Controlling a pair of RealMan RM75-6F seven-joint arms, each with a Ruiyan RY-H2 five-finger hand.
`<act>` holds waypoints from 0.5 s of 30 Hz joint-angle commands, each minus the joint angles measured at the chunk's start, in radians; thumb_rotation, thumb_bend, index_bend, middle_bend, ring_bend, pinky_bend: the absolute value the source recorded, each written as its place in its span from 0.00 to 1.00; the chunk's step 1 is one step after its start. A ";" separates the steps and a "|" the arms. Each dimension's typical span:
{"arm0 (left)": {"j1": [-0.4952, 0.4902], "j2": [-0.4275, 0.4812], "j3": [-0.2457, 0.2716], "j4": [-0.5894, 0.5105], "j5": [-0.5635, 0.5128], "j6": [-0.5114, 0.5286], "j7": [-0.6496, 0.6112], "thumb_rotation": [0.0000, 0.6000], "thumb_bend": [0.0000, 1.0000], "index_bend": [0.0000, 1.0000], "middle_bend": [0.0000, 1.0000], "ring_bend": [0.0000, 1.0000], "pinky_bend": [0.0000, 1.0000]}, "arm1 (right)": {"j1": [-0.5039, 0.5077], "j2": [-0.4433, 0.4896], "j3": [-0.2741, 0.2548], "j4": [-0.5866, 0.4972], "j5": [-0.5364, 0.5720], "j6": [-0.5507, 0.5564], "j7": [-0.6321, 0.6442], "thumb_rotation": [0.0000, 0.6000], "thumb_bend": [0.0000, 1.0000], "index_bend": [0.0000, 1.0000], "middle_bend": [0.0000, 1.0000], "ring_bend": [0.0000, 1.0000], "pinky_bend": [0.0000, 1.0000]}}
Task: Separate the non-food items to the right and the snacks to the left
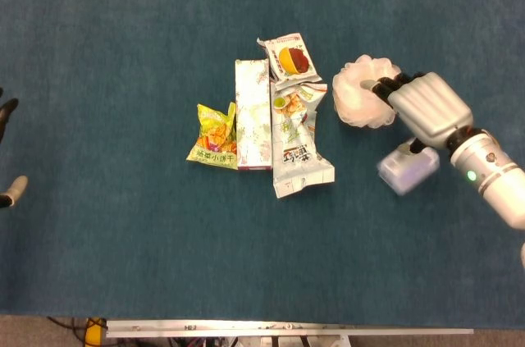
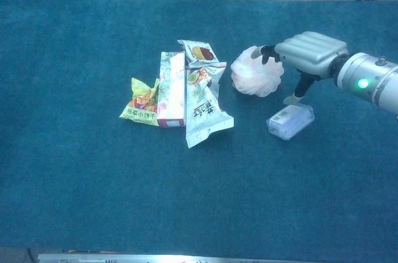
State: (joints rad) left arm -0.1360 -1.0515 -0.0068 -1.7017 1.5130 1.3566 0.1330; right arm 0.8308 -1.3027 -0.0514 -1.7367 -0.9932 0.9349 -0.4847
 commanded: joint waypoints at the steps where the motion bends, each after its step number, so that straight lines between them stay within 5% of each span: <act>1: -0.003 -0.002 0.001 0.001 0.000 -0.003 0.000 1.00 0.23 0.00 0.01 0.00 0.03 | -0.009 0.007 0.015 -0.012 -0.021 0.006 0.023 1.00 0.01 0.12 0.24 0.25 0.37; 15: 0.020 0.009 0.016 -0.010 -0.008 0.029 -0.001 1.00 0.23 0.00 0.01 0.00 0.03 | 0.098 -0.101 0.067 0.021 -0.101 -0.093 -0.105 1.00 0.01 0.12 0.24 0.24 0.37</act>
State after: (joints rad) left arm -0.1166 -1.0431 0.0080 -1.7109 1.5055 1.3849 0.1323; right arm 0.9053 -1.3754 0.0131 -1.7317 -1.0901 0.8629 -0.5568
